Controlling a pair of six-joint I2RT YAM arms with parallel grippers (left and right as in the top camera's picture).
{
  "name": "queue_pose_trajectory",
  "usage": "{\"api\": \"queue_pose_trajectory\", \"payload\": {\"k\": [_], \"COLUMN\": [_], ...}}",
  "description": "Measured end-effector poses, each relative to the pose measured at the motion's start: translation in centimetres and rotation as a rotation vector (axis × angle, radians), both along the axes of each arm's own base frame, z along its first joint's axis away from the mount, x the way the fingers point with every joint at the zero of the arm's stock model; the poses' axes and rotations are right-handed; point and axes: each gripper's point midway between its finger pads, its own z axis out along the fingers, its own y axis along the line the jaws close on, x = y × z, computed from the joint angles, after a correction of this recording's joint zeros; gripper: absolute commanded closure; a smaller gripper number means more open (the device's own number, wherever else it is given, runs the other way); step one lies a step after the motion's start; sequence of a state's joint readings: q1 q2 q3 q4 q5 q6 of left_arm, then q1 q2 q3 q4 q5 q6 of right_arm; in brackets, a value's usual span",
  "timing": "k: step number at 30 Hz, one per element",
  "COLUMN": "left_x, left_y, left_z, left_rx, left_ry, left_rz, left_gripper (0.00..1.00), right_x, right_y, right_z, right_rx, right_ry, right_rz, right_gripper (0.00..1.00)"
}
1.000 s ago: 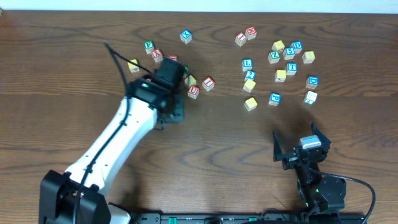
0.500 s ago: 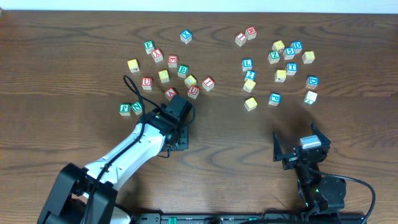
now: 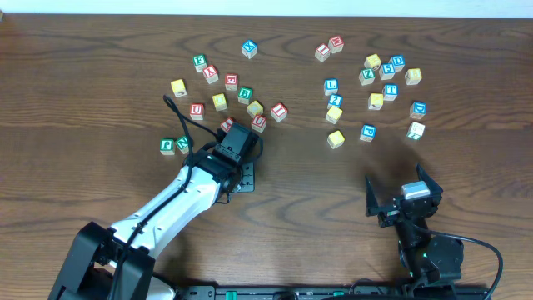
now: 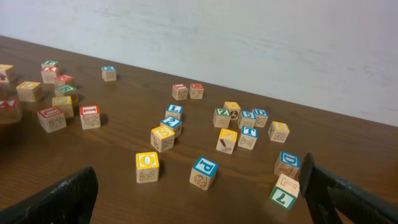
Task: Spell out ROBOT
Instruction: 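Carry the R block toward the front and set it down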
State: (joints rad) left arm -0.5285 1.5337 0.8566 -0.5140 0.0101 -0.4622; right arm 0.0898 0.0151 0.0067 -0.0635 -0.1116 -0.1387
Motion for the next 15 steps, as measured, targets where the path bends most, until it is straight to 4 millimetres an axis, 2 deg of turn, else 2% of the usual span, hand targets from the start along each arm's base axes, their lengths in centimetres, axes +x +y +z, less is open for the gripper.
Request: {"api": "queue_pose_trajectory", "payload": {"k": [8, 15], "left_x": [0.44, -0.1], "left_y": [-0.06, 0.25], "left_z": [-0.73, -0.91], "left_rx": [0.017, 0.03], "left_ry": [-0.004, 0.019], "left_rz": [-0.022, -0.022], "left_gripper": [0.92, 0.92], "right_x": [0.0, 0.0], "right_y": [0.0, 0.0], "right_z": [-0.01, 0.0], "right_rx": [0.0, 0.0], "right_ry": [0.0, 0.0], "right_rz": [0.0, 0.0], "right_gripper": [0.01, 0.01]}}
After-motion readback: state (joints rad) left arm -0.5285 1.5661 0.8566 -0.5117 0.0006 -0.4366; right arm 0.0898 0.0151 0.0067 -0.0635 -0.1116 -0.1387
